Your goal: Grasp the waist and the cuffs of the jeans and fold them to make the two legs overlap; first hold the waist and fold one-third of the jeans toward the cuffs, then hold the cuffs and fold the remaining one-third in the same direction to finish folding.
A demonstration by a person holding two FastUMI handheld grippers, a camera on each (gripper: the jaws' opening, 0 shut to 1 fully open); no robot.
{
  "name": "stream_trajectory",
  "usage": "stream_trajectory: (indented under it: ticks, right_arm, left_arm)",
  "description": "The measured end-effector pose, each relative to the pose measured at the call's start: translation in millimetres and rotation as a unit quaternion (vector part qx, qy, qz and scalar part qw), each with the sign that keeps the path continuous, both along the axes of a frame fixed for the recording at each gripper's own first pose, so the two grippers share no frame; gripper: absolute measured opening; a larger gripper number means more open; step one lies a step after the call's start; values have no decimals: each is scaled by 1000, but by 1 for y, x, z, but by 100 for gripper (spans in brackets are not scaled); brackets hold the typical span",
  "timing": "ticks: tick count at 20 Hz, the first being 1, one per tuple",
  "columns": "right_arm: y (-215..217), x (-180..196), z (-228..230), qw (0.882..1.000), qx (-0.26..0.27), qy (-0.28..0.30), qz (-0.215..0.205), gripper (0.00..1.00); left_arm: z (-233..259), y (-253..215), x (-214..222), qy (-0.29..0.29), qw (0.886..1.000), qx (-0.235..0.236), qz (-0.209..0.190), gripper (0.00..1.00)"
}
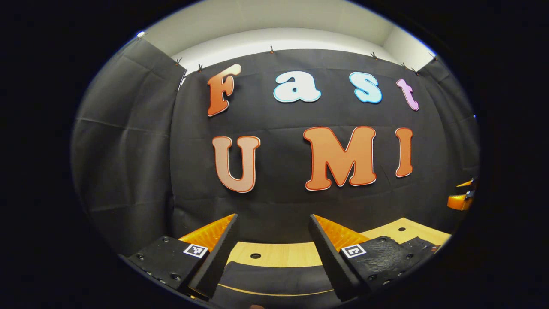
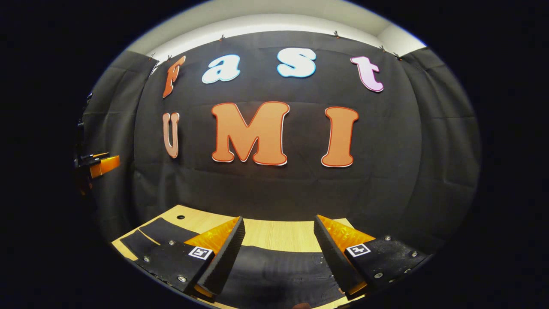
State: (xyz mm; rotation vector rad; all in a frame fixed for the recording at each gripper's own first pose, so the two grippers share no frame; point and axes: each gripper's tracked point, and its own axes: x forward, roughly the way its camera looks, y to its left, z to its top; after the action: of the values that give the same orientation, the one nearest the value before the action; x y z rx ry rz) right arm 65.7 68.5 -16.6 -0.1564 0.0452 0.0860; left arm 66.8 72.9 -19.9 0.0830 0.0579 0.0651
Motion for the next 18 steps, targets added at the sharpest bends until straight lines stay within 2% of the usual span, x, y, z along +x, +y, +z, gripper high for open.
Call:
stream_trajectory:
  ticks: [4, 9, 11, 14, 15, 18]
  right_arm:
    - [8, 5, 6, 1000, 7, -11, 1, 98]
    - [13, 10, -8, 1000, 8, 4, 9, 98]
    - [15, 10, -18, 1000, 8, 21, 13, 98]
    - [19, 12, -24, 999, 4, 30, 24, 100]
    - [20, 12, -28, 999, 2, 34, 27, 97]
    - [24, 15, -41, 998, 6, 54, 38, 97]
  left_arm:
    - [-6, 3, 5, 2, 1000, 15, 0, 96]
    - [-22, 6, 5, -6, 1000, 19, -4, 97]
    - [-45, 10, 1, 11, 1000, -7, -6, 99]
    - [-85, 25, -7, 61, 996, -71, 4, 99]
    - [-99, 30, -9, 78, 993, -93, 10, 99]
    - [-153, 52, -31, 140, 979, -141, 40, 99]
